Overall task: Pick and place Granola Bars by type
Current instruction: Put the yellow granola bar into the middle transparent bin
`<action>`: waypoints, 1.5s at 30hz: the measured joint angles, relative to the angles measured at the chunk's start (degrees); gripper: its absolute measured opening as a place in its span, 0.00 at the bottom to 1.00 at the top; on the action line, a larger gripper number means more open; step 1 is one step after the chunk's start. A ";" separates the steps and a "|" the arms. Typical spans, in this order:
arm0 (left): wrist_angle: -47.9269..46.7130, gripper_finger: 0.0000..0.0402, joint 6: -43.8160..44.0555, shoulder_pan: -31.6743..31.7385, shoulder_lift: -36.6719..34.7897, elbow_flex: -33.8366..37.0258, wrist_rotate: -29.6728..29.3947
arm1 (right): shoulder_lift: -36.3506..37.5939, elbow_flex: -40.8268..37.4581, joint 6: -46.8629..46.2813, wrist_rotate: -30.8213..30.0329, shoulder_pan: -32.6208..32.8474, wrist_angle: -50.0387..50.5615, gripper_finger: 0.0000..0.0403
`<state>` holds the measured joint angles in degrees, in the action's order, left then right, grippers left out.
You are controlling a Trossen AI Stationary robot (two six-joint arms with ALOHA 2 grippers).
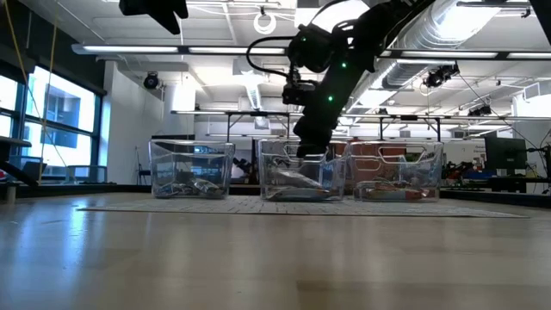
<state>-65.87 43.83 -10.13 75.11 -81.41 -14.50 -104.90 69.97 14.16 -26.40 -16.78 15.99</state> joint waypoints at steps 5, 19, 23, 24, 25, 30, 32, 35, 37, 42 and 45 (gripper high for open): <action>-0.01 0.41 0.00 0.00 0.00 0.00 -0.02 | 0.48 0.00 -0.18 2.62 -0.10 -1.21 0.52; 0.10 0.41 0.00 0.00 0.00 0.00 -0.04 | 9.77 0.57 -5.19 44.45 8.13 -8.57 0.48; 0.17 0.41 0.00 0.00 -0.01 0.00 -0.04 | 8.21 0.48 -5.14 43.20 12.56 -9.64 0.49; 0.17 0.41 0.00 0.00 0.00 -0.02 -0.04 | 7.60 0.46 -5.06 43.24 13.57 -10.34 0.49; 0.17 0.41 0.00 0.00 0.00 0.00 -0.04 | 7.02 0.46 -5.06 43.23 14.56 -11.29 0.49; 1.42 0.41 -0.19 0.00 0.00 -0.01 -4.56 | 5.13 0.46 -5.14 41.10 18.69 -11.83 0.48; 3.69 0.41 0.04 0.00 -0.02 -0.02 -6.39 | 4.73 0.44 -5.14 38.53 19.82 -11.75 0.48; 4.52 0.41 0.03 0.01 -0.01 -0.02 -5.34 | 4.71 0.44 -5.14 34.88 20.97 -11.95 0.48; 4.05 0.41 -0.01 0.00 -0.02 -0.02 1.59 | 4.70 0.44 -5.14 32.98 21.43 -11.92 0.48; 5.66 0.41 2.81 -3.79 -0.07 1.79 15.43 | 4.71 0.44 -5.14 32.49 21.45 -11.67 0.48; 6.79 0.41 8.62 -8.51 0.01 4.04 18.17 | 4.71 0.44 -4.92 32.49 21.27 -11.28 0.48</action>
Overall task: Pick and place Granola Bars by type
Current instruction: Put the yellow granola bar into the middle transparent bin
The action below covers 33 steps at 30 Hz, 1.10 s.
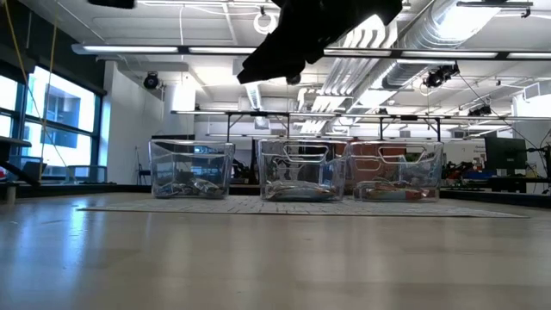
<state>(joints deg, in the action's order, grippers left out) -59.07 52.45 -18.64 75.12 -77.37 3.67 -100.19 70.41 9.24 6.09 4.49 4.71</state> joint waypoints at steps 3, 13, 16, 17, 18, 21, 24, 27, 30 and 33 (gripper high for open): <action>-0.08 0.41 8.89 -4.58 0.41 2.81 -3.19 | 0.01 0.00 0.10 0.00 -0.02 0.29 0.47; 8.43 0.41 38.35 -18.89 4.34 11.98 -4.44 | 0.01 0.00 0.21 -2.59 0.02 0.81 0.47; 13.13 0.41 40.43 -22.02 6.18 13.32 -4.49 | 0.01 0.00 0.21 -3.84 0.02 0.77 0.47; 15.14 0.41 40.41 -22.88 6.64 13.34 -4.44 | 0.01 0.00 0.21 -4.22 0.02 0.79 0.47; 16.12 0.41 40.41 -23.57 6.86 13.34 -4.38 | 0.01 0.00 0.21 -4.33 0.01 0.79 0.47; 17.14 0.41 41.62 -24.72 7.34 13.33 -4.34 | 0.01 0.00 0.21 -4.34 0.00 0.79 0.47; 16.62 0.41 43.89 -24.91 7.27 13.41 -4.35 | 0.01 0.00 0.20 -4.33 0.02 0.87 0.47; 17.62 0.41 46.30 -24.91 7.29 13.41 -5.75 | 0.01 0.00 0.12 -4.33 0.02 1.03 0.47; 18.01 0.41 43.42 -24.87 7.29 13.34 -5.90 | 0.01 0.01 -0.02 -4.34 0.02 1.04 0.47; 18.04 0.41 42.49 -24.86 7.29 13.36 -5.87 | 0.01 0.00 -0.29 -4.35 0.02 1.05 0.47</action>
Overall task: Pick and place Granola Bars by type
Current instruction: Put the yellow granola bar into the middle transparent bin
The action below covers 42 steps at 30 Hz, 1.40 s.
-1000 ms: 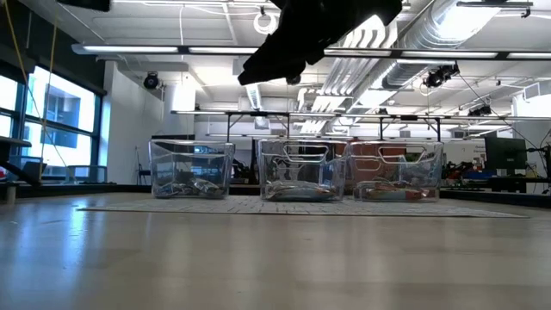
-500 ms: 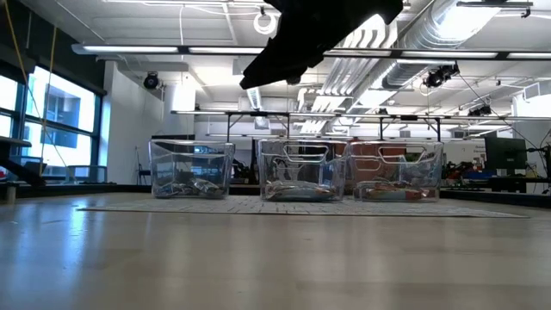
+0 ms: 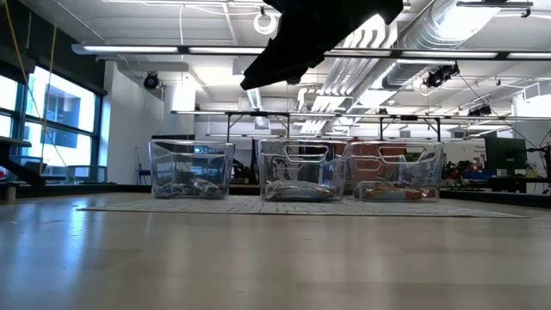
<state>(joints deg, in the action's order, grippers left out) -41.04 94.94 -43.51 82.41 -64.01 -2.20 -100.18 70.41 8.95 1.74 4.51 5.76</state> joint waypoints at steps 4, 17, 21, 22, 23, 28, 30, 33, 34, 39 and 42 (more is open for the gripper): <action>-0.63 0.41 0.09 -0.02 1.48 -0.04 1.03 | 0.00 0.00 0.00 -0.02 -0.02 -0.02 0.47; -8.04 0.41 5.75 -0.04 14.35 0.02 9.75 | 0.00 0.00 0.02 -0.07 0.00 -0.09 0.47; -6.25 0.41 6.06 -0.02 18.00 0.00 11.08 | 0.00 0.00 0.02 -0.07 -0.01 -0.29 0.47; -6.09 0.41 6.12 0.00 18.83 0.00 11.92 | 0.00 0.00 0.02 -0.07 -0.01 -0.31 0.47; -5.70 0.41 6.20 -0.02 19.74 -0.02 12.41 | 0.00 0.00 0.02 -0.06 0.00 -0.31 0.47; -4.60 0.41 6.19 0.00 23.04 -0.18 12.48 | 0.00 0.00 0.02 -0.05 0.00 -0.50 0.47; -4.46 0.41 6.14 0.07 23.93 -0.24 12.52 | 0.00 0.00 0.02 -0.04 -0.01 -0.50 0.47; -4.48 0.40 5.83 0.48 24.26 -0.24 12.60 | 0.00 0.00 0.02 -0.04 -0.02 -0.50 0.47; -4.48 0.40 5.83 0.71 24.27 -0.24 12.65 | 0.00 0.00 0.00 -0.04 -0.01 -0.49 0.47; -4.41 0.32 5.19 1.92 24.37 -0.26 12.78 | 0.00 0.00 0.00 -0.04 0.00 -0.50 0.47; -4.38 0.25 3.09 2.92 24.41 -0.26 12.86 | 0.00 0.00 -0.80 -0.18 -0.01 -0.45 0.47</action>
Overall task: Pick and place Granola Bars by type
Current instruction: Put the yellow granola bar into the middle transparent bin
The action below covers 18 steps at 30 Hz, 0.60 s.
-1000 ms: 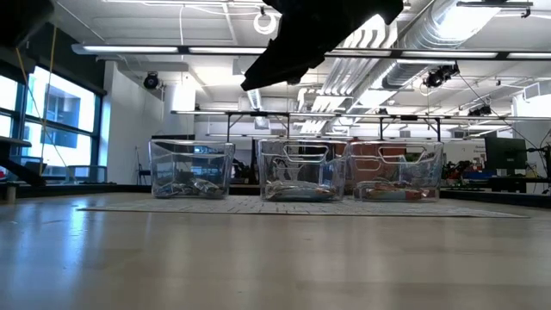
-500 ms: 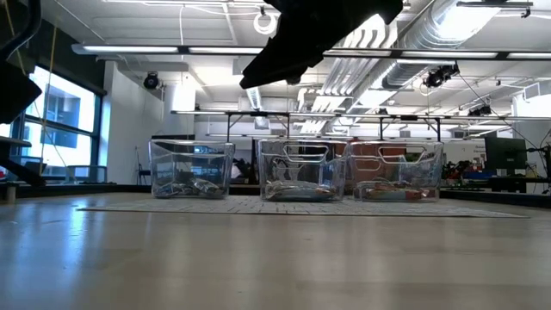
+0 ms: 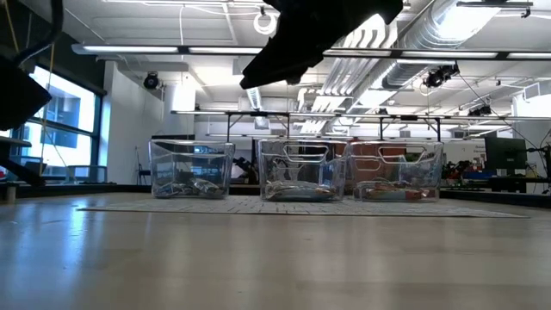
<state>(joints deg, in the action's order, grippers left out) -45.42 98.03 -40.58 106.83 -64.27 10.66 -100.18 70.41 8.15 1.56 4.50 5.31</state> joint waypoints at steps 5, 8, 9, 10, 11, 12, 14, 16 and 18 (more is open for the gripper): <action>-1.61 0.21 -6.51 3.14 -0.59 -1.54 -1.64 | 0.64 0.00 1.12 -5.13 0.01 7.42 0.43; -4.62 0.20 -13.72 6.36 -1.65 -4.27 -7.08 | 2.28 0.00 -0.45 -6.71 0.01 12.81 0.41; -6.10 0.20 -16.54 7.56 -2.25 -5.34 -8.44 | 3.08 0.00 -0.51 -6.56 -0.01 14.48 0.40; -8.18 0.20 -19.41 8.75 -2.84 -6.36 -9.69 | 3.88 0.00 -0.51 -6.58 -0.01 15.88 0.39; -10.49 0.20 -22.52 10.30 -3.15 -7.68 -10.09 | 4.80 0.00 -0.50 -6.47 -0.01 17.03 0.39; -12.44 0.20 -25.87 12.04 -3.17 -9.20 -11.02 | 5.74 0.00 -0.79 -6.45 0.00 18.27 0.38; -16.84 0.20 -33.30 15.67 -3.19 -12.52 -14.01 | 7.83 0.00 -2.38 -6.57 -0.02 21.24 0.38; -20.50 0.20 -41.15 20.22 -3.50 -15.57 -18.91 | 10.27 0.02 -3.29 -7.81 -0.06 24.38 0.38; -20.23 0.20 -48.62 25.01 -3.58 -18.29 -23.87 | 12.62 0.00 -3.83 -9.57 -0.10 28.50 0.38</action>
<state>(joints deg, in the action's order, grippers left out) -65.66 49.41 -15.57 103.25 -82.56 -13.21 -87.56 70.42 4.32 -8.01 4.40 33.81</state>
